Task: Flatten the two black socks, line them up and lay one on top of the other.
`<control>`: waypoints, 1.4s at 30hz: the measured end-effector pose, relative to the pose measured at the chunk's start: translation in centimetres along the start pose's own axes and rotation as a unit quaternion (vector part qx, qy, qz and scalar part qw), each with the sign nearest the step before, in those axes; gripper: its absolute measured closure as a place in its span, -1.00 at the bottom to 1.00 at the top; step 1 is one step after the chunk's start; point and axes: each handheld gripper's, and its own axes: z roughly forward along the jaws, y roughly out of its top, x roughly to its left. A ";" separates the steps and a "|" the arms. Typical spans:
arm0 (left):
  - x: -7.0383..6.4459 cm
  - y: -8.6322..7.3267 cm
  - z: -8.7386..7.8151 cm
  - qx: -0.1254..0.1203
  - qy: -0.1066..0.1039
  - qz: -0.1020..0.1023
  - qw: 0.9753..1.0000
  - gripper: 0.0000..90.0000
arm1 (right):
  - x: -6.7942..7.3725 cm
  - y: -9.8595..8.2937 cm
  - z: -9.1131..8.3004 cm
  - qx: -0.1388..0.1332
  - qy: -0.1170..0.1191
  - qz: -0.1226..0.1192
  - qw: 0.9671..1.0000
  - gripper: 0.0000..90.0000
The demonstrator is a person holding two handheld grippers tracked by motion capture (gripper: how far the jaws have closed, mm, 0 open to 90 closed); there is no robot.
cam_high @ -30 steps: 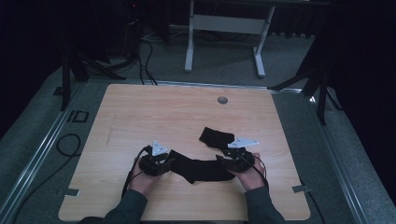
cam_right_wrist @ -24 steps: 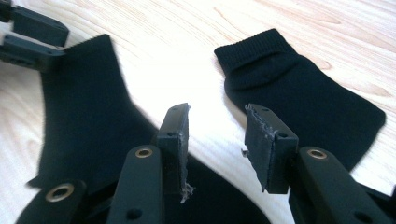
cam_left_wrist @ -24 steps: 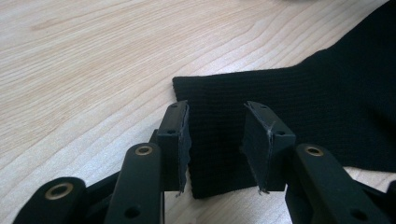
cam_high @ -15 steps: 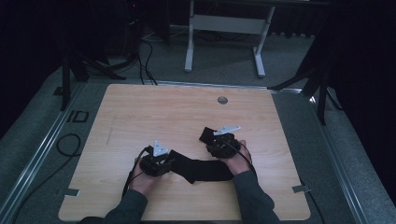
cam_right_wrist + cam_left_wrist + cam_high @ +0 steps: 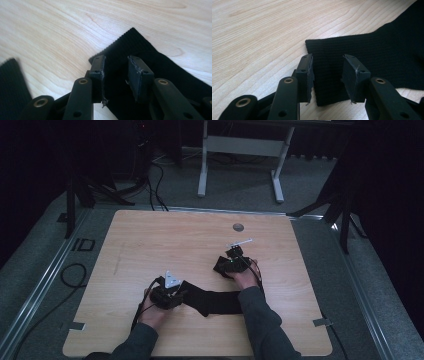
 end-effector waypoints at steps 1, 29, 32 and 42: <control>0.0 0.0 0.0 0.000 0.000 0.000 1.000 0.35 | -0.1 0.1 0.2 0.003 0.007 0.010 1.000 0.44; -0.3 0.0 0.2 0.005 0.005 0.008 1.000 0.34 | 2.6 -0.2 -1.0 0.003 0.091 0.048 0.995 0.96; -0.3 0.0 0.2 0.004 0.007 0.007 1.000 0.34 | 2.3 -0.2 -2.4 -0.015 0.094 0.045 0.994 0.96; -0.3 -0.1 0.3 0.007 0.009 0.010 1.000 0.34 | 0.1 -1.9 -7.2 -0.047 0.057 0.013 0.997 0.96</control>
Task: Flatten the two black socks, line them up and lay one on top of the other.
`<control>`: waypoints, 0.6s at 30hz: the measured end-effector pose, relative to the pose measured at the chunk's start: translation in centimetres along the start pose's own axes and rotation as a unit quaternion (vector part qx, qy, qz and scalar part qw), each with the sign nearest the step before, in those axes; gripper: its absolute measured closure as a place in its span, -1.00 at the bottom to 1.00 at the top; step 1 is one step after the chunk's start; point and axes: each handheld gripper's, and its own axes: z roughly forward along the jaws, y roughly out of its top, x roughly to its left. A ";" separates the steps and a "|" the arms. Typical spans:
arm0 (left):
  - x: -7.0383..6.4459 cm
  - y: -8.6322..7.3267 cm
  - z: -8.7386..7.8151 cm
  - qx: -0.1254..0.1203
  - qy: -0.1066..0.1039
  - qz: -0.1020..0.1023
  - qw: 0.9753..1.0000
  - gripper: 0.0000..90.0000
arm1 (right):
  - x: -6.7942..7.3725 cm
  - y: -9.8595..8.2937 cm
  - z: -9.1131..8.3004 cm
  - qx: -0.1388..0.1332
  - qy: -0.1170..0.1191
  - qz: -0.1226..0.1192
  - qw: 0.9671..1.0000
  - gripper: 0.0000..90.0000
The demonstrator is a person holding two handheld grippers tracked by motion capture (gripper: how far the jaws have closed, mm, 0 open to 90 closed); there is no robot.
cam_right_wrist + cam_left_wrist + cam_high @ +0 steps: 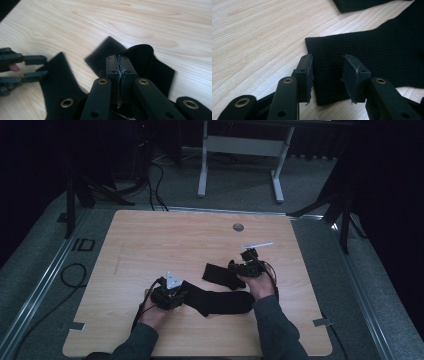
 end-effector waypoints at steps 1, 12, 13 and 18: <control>0.0 0.0 0.0 0.000 0.000 -0.001 1.000 0.34 | -0.3 -0.2 -0.4 -0.003 -0.004 0.002 1.000 0.96; 0.1 0.0 0.0 0.000 0.000 -0.004 1.000 0.34 | -3.3 -2.0 -3.2 -0.028 -0.018 0.031 0.999 0.95; 0.1 0.0 0.0 0.000 0.000 -0.004 1.000 0.34 | -3.3 -2.0 -3.2 -0.028 -0.018 0.031 0.999 0.95; 0.1 -0.1 -0.1 0.000 0.000 -0.007 1.000 0.34 | -5.3 -3.1 -4.1 -0.028 -0.032 0.049 0.998 0.95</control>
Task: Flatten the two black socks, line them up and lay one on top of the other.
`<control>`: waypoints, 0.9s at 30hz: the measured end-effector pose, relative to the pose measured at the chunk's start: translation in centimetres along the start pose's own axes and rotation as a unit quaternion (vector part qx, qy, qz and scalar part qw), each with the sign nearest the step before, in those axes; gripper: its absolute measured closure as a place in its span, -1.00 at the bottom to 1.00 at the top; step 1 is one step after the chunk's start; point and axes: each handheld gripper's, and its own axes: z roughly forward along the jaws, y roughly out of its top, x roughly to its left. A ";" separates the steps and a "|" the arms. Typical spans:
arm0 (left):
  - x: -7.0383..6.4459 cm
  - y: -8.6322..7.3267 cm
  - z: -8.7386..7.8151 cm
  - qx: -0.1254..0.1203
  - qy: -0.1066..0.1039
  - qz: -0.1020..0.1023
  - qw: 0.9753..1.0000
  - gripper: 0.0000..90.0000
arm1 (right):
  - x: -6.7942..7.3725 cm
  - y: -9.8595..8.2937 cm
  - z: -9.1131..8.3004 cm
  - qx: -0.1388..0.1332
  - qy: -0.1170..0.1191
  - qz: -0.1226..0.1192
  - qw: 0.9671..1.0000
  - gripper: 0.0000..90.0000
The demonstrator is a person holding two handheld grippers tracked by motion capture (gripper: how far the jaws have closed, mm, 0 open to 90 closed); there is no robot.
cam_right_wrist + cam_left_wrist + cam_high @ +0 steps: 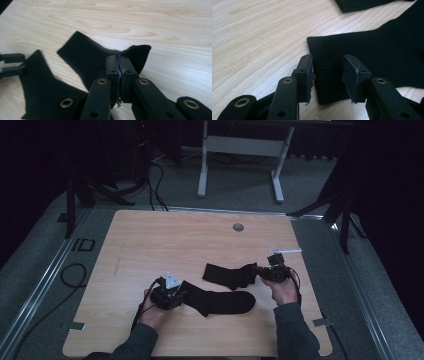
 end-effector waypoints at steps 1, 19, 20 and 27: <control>0.0 0.0 0.0 0.000 0.000 0.000 1.000 0.34 | -0.3 -0.1 -0.1 0.002 -0.003 0.001 1.000 0.95; 0.3 0.0 0.1 0.004 -0.014 -0.022 1.000 0.32 | -2.1 -1.2 -1.0 0.014 -0.084 -0.020 0.996 0.49; 0.3 0.0 0.1 0.003 -0.016 -0.026 1.000 0.32 | -1.2 -0.6 -0.7 0.007 -0.074 -0.040 0.996 0.42; 0.3 0.0 0.1 0.002 -0.020 -0.035 0.999 0.34 | 1.5 0.7 1.8 0.023 -0.057 -0.106 0.992 0.40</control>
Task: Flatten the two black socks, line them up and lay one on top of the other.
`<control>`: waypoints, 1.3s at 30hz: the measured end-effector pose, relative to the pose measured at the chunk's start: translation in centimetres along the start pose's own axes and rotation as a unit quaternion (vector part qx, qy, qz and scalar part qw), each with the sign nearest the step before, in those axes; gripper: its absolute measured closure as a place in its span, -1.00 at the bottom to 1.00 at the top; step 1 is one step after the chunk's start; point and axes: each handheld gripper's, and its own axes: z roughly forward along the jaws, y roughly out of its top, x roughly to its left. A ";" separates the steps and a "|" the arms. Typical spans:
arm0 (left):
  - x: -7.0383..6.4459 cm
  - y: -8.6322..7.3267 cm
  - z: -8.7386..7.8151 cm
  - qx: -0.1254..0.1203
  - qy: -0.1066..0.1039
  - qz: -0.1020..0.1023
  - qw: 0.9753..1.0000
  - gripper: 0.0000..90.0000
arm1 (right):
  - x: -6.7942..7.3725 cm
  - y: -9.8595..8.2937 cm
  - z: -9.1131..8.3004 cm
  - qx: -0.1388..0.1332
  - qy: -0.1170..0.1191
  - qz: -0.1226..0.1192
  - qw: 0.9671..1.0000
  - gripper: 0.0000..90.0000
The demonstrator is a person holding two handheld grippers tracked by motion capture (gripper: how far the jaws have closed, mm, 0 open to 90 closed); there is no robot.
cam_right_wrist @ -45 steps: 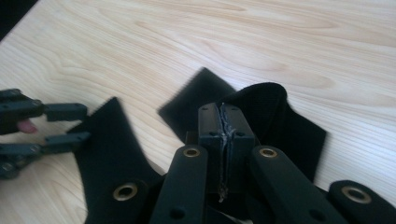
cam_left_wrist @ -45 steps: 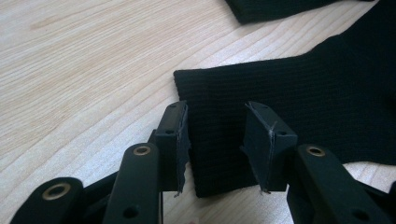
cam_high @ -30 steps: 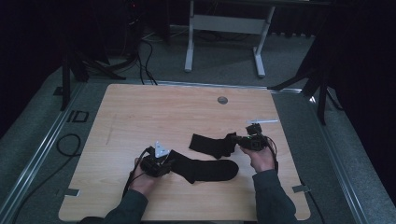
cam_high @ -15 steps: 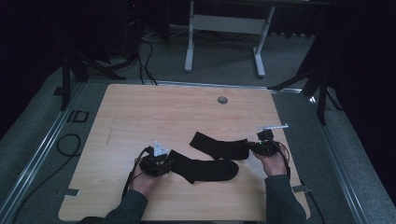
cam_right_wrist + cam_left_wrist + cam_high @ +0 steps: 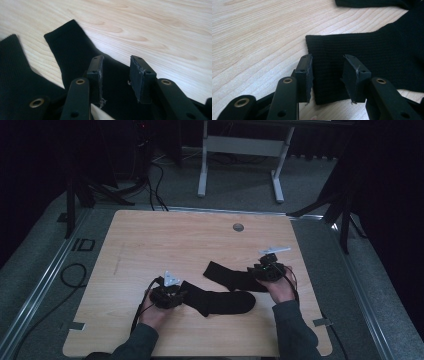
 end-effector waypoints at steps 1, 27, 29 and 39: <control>0.0 0.0 0.0 -0.001 0.000 -0.001 1.000 0.34 | 0.4 0.3 0.5 0.006 -0.007 -0.012 1.000 0.40; -0.1 0.1 -0.2 -0.005 0.000 0.000 1.000 0.37 | 5.5 2.8 9.6 0.097 0.050 -0.132 0.985 0.39; 0.0 0.2 -0.4 -0.006 0.000 0.000 1.000 0.36 | 5.1 2.9 9.5 0.097 0.042 -0.119 0.987 0.69; -0.2 0.1 0.0 0.001 -0.001 0.004 1.000 0.37 | 3.9 3.6 8.0 0.071 0.065 -0.076 0.992 0.87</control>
